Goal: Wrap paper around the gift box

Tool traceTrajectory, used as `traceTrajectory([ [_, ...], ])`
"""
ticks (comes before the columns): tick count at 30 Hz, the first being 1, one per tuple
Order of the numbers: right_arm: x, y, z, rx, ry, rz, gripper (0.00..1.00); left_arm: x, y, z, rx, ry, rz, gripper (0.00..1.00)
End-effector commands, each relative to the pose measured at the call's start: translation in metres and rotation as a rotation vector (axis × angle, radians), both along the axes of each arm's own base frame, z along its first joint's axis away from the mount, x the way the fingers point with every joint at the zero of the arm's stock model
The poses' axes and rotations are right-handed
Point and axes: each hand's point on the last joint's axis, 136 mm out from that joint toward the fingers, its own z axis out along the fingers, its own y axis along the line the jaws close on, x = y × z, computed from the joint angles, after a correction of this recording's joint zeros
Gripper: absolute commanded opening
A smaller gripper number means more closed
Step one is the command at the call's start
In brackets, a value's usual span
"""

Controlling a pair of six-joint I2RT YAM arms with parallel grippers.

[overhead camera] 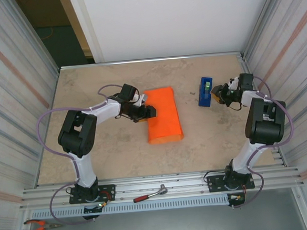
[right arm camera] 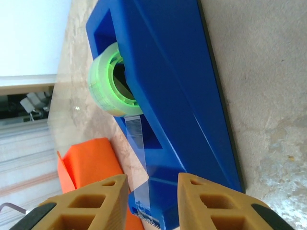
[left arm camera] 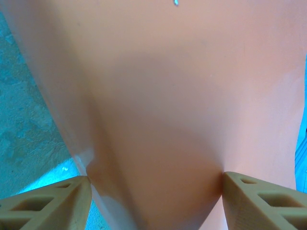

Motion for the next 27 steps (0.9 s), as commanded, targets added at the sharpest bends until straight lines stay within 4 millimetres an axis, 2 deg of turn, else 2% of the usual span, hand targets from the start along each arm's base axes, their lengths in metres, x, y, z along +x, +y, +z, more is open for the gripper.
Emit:
traceTrajectory([
  [1,0.007,0.012,0.004,0.009,-0.032,0.056,0.31,-0.035,0.044,-0.063,0.250,0.134,0.014,0.70],
  [7,0.008,0.021,-0.004,0.002,-0.014,0.080,0.30,-0.036,0.044,-0.064,0.251,0.135,0.013,0.70],
  [16,0.009,0.023,-0.007,-0.001,-0.007,0.091,0.25,-0.036,0.044,-0.064,0.249,0.137,0.013,0.70],
  [22,0.010,0.025,-0.007,0.006,-0.009,0.097,0.13,-0.036,0.044,-0.065,0.249,0.138,0.013,0.70],
  [27,0.010,0.027,0.005,0.015,-0.036,0.105,0.00,-0.036,0.044,-0.064,0.249,0.138,0.013,0.70],
])
